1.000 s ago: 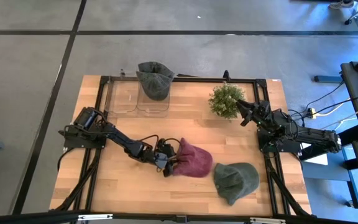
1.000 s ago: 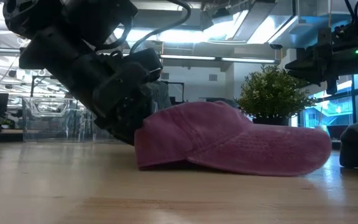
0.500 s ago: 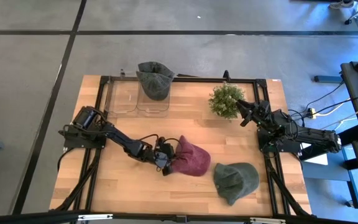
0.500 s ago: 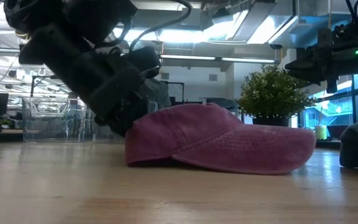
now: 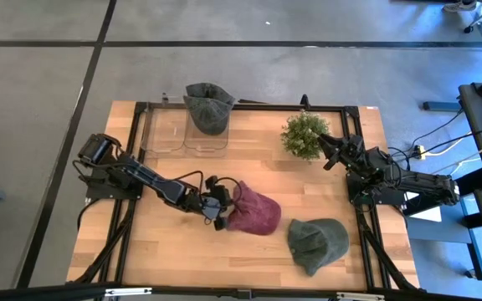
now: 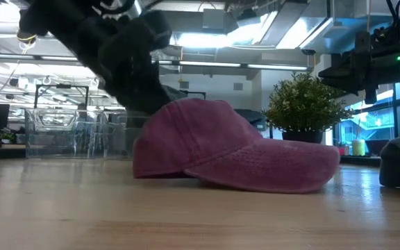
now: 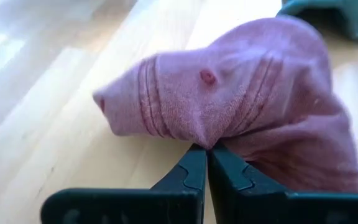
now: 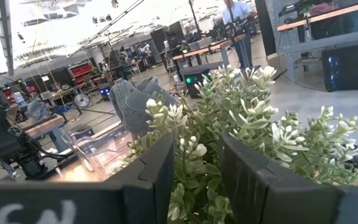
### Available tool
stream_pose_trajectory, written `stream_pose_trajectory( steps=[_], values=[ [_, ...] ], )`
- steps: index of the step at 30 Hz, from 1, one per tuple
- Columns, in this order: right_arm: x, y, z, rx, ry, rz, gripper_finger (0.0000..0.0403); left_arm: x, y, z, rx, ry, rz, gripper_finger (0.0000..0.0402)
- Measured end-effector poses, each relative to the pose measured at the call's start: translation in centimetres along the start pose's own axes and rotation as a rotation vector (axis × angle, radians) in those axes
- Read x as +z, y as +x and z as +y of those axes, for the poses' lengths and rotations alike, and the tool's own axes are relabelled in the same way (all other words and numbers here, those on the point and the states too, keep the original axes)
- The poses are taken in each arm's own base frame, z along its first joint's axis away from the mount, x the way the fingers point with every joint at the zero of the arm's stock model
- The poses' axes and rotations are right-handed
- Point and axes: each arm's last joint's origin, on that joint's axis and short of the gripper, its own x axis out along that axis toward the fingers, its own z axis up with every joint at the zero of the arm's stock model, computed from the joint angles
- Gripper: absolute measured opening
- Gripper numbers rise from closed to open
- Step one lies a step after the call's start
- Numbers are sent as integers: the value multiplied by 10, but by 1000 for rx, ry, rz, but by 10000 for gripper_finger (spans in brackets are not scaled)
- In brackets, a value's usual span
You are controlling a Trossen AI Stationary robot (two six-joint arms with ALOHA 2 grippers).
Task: Pick & Place hat
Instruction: Put the red cap into the left transparent bin
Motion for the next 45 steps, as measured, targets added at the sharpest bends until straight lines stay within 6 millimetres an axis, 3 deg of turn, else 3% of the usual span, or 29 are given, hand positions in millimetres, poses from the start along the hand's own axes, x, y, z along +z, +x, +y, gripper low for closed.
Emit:
stream_pose_trajectory(
  steps=[5, 10, 19, 24, 38, 45],
  values=[
    [0, 0, 0, 0, 1, 0, 126, 19, -25, 7, -3, -1, -52, 3],
    [0, 0, 0, 0, -1, 0, 126, 53, -61, 16, -15, 45, -35, 3],
    [0, 0, 0, -1, -3, 0, 126, 124, -116, 33, 31, 336, 81, 3],
    [0, 0, 0, -1, 1, 0, 126, 152, -148, 56, 113, 523, 198, 3],
    [0, 0, 0, -1, 18, -3, 126, 177, -206, 124, 156, 1060, 592, 3],
    [0, 0, 0, -2, 29, -3, 126, 186, -217, 148, 266, 1418, 737, 3]
  ],
)
